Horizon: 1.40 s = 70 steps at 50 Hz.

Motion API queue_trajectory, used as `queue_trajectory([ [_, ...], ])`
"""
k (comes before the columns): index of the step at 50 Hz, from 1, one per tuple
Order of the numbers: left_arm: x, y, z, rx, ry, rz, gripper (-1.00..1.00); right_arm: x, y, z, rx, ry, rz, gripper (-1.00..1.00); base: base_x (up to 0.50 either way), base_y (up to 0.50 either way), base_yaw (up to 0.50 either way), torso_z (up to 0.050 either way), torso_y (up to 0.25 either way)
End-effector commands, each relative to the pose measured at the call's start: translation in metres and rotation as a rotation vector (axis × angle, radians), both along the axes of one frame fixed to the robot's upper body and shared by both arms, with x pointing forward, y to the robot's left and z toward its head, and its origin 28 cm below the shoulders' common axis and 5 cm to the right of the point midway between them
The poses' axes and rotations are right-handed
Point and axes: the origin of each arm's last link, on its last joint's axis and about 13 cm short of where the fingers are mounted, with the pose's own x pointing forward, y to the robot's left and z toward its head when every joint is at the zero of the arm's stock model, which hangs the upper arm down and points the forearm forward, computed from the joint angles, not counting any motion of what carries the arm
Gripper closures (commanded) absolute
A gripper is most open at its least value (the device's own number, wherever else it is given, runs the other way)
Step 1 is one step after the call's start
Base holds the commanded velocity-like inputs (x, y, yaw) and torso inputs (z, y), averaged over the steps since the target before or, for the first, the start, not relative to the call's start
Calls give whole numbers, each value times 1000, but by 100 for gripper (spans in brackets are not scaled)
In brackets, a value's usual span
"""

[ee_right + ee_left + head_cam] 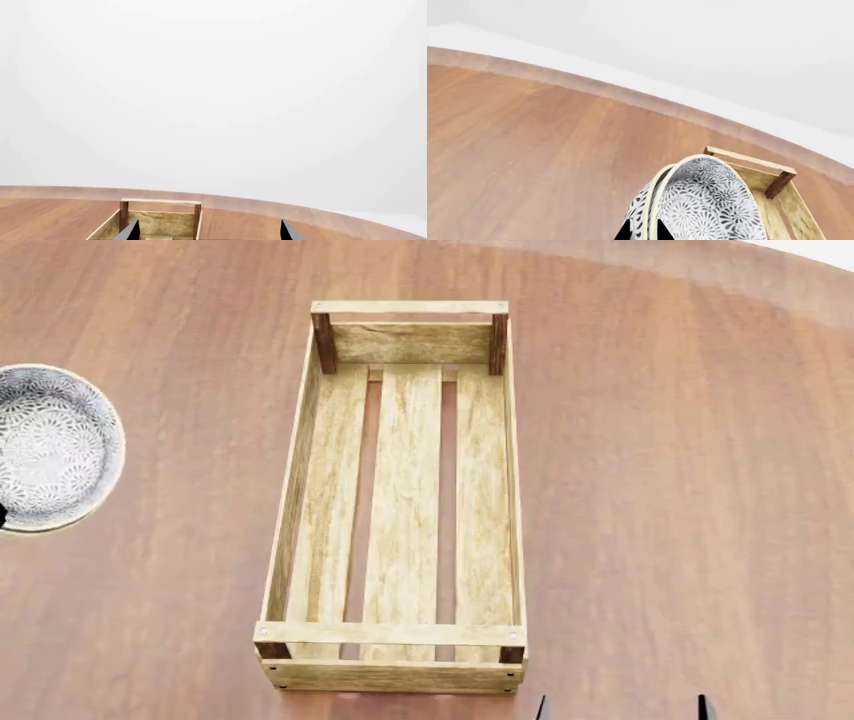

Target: Stack the right bowl on the left bowl and place them in the tray.

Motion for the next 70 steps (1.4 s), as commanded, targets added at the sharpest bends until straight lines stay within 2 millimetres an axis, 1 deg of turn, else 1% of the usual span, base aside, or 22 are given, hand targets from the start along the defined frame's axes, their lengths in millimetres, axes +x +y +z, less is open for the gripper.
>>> queue_trajectory([
  [1,0,-24,42,95,-141,-51,100,1,0,1,-6,-10,-2,-100,0,0,0,0,0],
  [2,-1,-26,48,97,-159,-58,100,1,0,1,-5,-10,-1,-100,0,0,0,0,0],
  [5,-2,-31,55,108,-178,-70,100,1,-1,0,-5,-10,-2,-100,0,0,0,0,3],
  [9,-3,-38,58,116,-187,-95,100,1,-1,1,-4,-11,-2,-100,0,0,0,0,0],
  [20,-6,-74,71,103,-223,-242,100,0,-1,0,-3,-9,1,-100,0,0,0,1,1],
  [25,-9,-94,77,98,-241,-306,100,0,-2,2,4,-12,0,-100,0,0,0,0,0],
  [30,-9,-110,82,102,-270,-334,100,0,-4,1,6,-13,-1,-100,0,0,0,0,2],
  [35,-9,-121,85,98,-280,-351,100,-1,-6,0,8,-11,-3,-100,0,0,0,0,0],
  [41,-8,-135,83,84,-271,-381,100,-2,-6,-1,11,-8,-4,-100,0,0,0,0,2],
  [50,0,-159,72,48,-210,-422,100,-2,-8,-2,12,-5,-6,-100,0,0,0,1,1],
  [52,1,-162,71,47,-207,-428,100,-3,-8,-2,14,-5,-7,-100,0,0,0,0,0],
  [58,18,-165,64,30,-166,-424,100,-3,-9,-5,18,-2,-6,-100,0,0,0,0,0],
  [60,18,-167,64,26,-157,-430,100,-3,-9,-5,17,-2,-5,-100,0,0,0,0,5],
  [65,19,-179,64,34,-132,-450,100,-3,-10,-8,22,-1,-2,-100,0,0,0,0,0],
  [70,23,-192,59,42,-102,-465,100,-3,-15,-10,38,0,-9,-100,0,0,0,0,0],
])
